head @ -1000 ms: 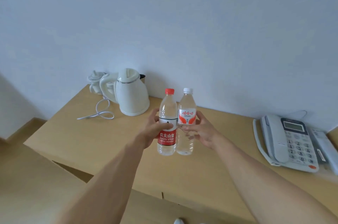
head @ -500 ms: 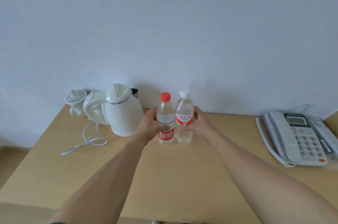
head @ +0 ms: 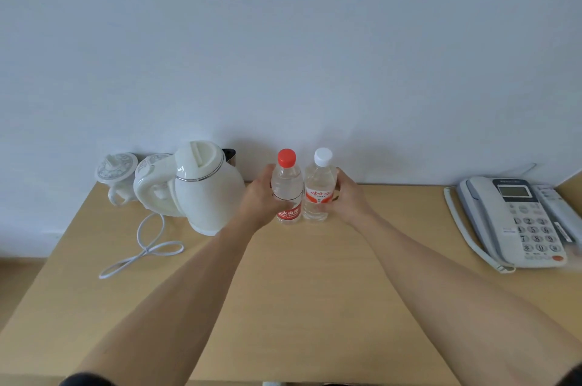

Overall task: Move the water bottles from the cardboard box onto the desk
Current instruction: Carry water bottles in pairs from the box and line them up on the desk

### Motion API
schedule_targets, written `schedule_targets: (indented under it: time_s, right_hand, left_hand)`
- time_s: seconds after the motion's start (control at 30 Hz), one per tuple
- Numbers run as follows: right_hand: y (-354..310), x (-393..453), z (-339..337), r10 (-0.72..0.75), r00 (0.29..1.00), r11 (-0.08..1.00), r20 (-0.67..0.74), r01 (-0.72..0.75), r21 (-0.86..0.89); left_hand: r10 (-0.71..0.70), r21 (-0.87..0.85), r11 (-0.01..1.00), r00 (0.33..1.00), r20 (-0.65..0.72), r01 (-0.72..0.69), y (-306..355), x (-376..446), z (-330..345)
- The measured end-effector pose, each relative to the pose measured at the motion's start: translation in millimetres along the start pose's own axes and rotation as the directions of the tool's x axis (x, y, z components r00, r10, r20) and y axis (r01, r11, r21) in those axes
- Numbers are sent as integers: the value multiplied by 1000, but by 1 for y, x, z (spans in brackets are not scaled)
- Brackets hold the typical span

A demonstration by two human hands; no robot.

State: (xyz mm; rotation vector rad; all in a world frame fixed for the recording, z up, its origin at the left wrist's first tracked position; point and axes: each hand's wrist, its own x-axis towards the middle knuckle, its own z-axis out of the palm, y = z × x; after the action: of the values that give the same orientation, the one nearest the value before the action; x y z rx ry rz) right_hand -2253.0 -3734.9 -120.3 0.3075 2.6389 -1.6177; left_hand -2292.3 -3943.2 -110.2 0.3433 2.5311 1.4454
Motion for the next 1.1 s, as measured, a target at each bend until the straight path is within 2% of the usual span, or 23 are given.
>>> schedule_targets:
  time_s: [0.1,0.27,0.43,1.1]
  right_hand:
    - [-1,-1,-2,-14,1000,1000,14,14,-17]
    - [-9,-10,-15,-114,989,993,-91,111,-39]
    - [-19,-14,-17,-210,971,974,-116,197,-112]
    - [-26,-20,-15,-202,968,974,-149,181,-138]
  left_hand:
    - [-9,61,998,1000,-16,10,1,-4,-1]
    - [24,153,988,970,-241,14,11,-13,3]
    - [63,204,979,946,-317,3,20,-15,11]
    - [-10,146,988,950,-313,58,34,39,-12]
